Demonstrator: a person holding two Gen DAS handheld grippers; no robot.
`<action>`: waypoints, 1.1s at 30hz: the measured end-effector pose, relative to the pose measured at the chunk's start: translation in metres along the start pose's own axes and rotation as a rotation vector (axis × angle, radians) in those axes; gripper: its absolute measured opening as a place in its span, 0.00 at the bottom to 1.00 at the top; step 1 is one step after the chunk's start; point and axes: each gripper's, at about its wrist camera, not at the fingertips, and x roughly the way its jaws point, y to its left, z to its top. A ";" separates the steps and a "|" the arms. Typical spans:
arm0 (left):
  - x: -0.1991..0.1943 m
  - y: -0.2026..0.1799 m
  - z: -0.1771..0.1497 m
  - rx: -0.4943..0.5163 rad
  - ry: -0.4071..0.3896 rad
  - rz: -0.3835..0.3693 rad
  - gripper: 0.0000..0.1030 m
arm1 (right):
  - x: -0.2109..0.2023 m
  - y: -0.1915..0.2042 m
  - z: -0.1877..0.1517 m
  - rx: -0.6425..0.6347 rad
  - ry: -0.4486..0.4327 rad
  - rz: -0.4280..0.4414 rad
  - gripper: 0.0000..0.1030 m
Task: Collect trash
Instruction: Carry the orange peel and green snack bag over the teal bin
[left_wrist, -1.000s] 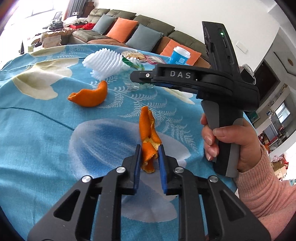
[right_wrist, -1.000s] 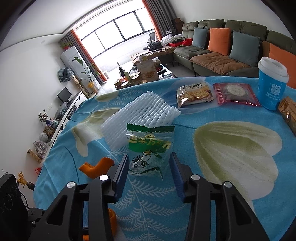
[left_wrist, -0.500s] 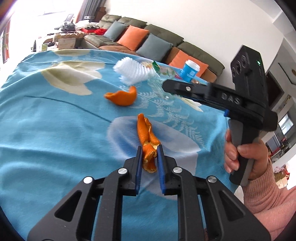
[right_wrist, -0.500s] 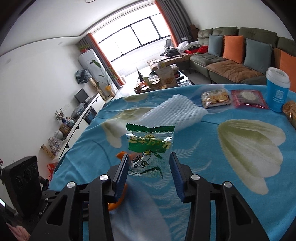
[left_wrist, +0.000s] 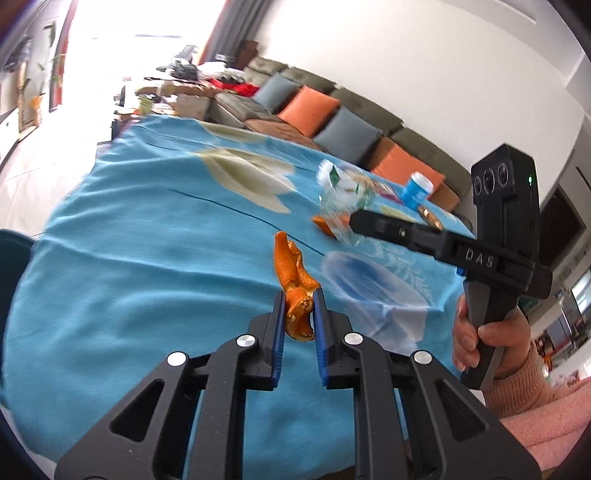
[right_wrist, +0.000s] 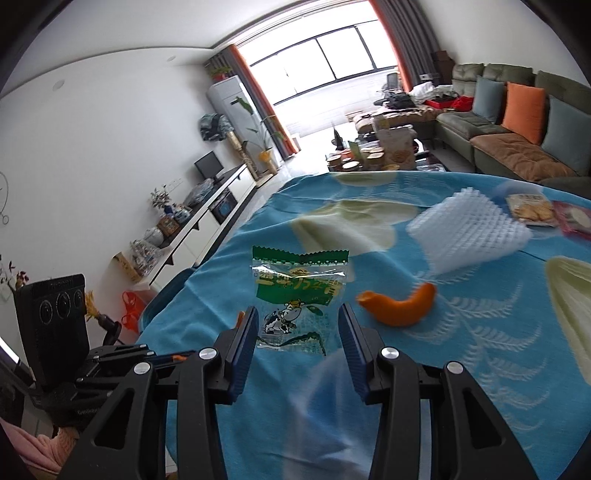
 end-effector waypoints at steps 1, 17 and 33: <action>-0.008 0.007 -0.001 -0.013 -0.015 0.008 0.14 | 0.004 0.006 0.001 -0.010 0.006 0.015 0.41; -0.105 0.094 -0.017 -0.190 -0.186 0.211 0.14 | 0.067 0.099 0.014 -0.189 0.101 0.168 0.41; -0.160 0.168 -0.033 -0.344 -0.258 0.373 0.14 | 0.124 0.165 0.026 -0.305 0.193 0.266 0.41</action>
